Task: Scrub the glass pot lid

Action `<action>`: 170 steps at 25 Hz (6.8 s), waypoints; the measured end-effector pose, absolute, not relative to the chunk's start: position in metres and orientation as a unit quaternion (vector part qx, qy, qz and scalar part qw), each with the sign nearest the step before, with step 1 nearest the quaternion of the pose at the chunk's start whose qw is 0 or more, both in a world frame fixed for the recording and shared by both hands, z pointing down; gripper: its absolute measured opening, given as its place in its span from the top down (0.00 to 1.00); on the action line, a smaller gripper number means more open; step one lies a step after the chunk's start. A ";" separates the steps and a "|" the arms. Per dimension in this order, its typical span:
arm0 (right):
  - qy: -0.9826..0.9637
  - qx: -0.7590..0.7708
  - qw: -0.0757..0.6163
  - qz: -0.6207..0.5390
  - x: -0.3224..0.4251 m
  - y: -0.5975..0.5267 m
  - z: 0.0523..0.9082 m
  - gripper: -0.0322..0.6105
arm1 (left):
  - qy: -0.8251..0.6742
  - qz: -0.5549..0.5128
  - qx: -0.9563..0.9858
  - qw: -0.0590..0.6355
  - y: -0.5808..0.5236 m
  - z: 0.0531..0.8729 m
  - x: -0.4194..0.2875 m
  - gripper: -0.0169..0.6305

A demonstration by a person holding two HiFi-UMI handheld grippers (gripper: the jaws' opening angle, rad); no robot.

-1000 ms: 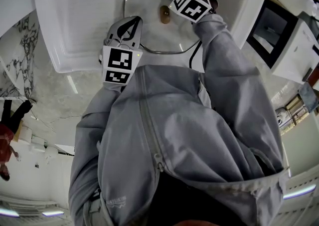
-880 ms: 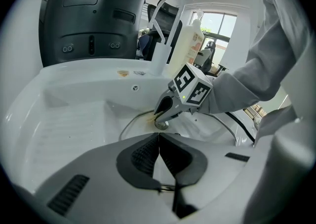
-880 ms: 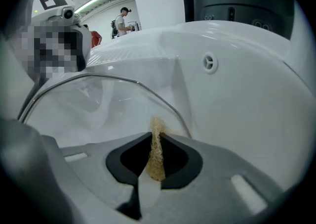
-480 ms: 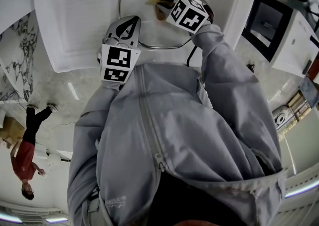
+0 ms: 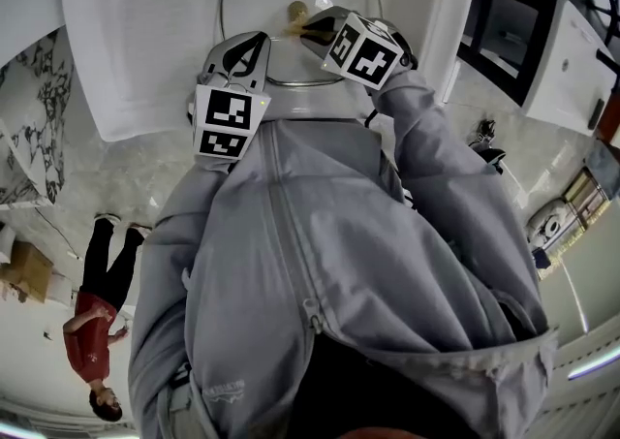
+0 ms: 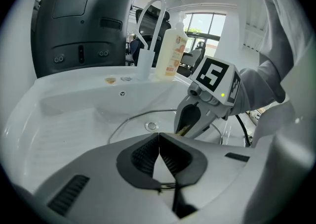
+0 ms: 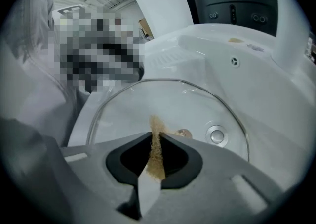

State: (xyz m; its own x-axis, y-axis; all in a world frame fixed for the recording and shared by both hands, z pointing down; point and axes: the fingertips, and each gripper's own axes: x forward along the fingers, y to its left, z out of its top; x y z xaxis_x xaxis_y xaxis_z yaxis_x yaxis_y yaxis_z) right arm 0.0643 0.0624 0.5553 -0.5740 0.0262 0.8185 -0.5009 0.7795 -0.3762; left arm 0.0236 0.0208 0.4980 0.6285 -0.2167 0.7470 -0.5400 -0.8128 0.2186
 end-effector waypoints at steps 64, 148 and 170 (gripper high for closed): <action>-0.779 0.163 0.574 0.191 0.172 0.000 0.609 0.89 | -0.180 0.382 0.875 0.239 0.016 0.510 0.073 0.96; -0.723 0.560 0.094 0.394 0.267 0.108 0.437 0.89 | -0.005 0.594 0.800 0.086 0.126 0.556 0.207 0.58; -0.742 0.548 0.095 0.374 0.257 0.096 0.434 0.89 | -0.024 0.604 0.797 0.022 0.116 0.559 0.202 0.61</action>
State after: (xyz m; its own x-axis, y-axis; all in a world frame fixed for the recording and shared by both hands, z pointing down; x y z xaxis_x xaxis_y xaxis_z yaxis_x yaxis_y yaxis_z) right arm 0.2573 0.0962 0.4341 -0.3821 -0.7416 0.5513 -0.8842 0.1199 -0.4515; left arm 0.2022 0.1160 0.5593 0.2704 -0.0118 0.9627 -0.0657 -0.9978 0.0063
